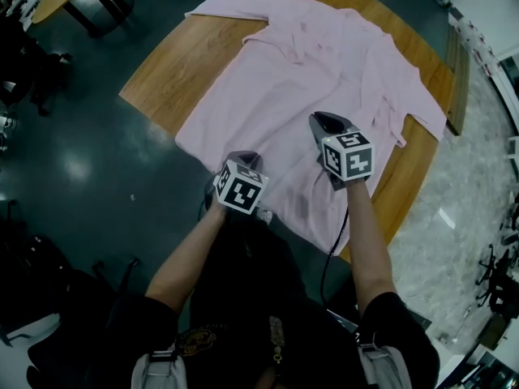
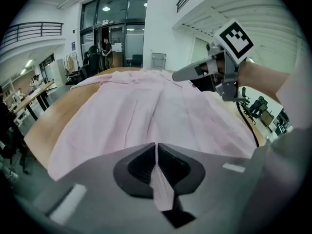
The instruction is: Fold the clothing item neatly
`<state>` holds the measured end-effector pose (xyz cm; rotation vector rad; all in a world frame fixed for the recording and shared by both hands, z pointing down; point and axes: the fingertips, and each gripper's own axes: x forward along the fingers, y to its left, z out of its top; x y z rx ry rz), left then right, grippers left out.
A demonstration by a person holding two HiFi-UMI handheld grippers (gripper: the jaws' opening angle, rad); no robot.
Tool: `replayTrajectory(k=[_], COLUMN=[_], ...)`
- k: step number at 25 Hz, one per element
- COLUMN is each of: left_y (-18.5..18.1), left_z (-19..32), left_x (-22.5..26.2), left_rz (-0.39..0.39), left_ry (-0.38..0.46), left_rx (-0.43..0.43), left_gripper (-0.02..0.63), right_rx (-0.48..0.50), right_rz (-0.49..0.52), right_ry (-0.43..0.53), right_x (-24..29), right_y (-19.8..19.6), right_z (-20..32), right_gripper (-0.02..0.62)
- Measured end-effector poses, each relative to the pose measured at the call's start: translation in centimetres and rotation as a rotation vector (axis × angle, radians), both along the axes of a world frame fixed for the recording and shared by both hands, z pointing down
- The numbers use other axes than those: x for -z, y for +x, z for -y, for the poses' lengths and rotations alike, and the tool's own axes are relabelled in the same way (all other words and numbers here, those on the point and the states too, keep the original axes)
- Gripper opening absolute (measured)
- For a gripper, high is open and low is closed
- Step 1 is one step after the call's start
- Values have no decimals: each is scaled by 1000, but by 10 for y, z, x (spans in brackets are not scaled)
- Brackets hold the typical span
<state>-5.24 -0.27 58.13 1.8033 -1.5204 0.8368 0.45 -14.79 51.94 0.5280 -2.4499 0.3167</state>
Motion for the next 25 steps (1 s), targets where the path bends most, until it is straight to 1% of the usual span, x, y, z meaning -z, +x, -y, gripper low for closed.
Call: replayTrajectory(k=[2,5,8,11,12,15,17,20,25], left_y=[2,11,19,19,21,27,30,34,43], left_z=[-7,-21,-38,-46,-49,-63,-74,-89,-112], left_x=[11,19,12,7,7,2,-5,-13,-18], left_rz=[-4,-19,-44,-66,-86,-161,-184,-198,-215], left_ry=[16,21,-7,7,12,1,-10,-19,-21], left_rx=[-26,-92,-162,-197,-210,-275,-323,-369,-448], left_gripper=[23,21,21,23,36,135,143,143,142], right_rx=[-17,-58,-105,-144,-158,-206,-239,-292,-339], right_rz=[14,35,37,30,27,20,14,-3,-26], right_ry=[-8,-42,-67,-73,-73,-70,-66,-60,-58], right_x=[2,-1,-5,-4,-3,2,6,8,6], right_y=[9,24,36,41,42,45,48,59,66], right_z=[-10,-26,-44,-64,-71,-93,-107,-128,-166], right_gripper=[29,29,29,29,29,29,29,29,29])
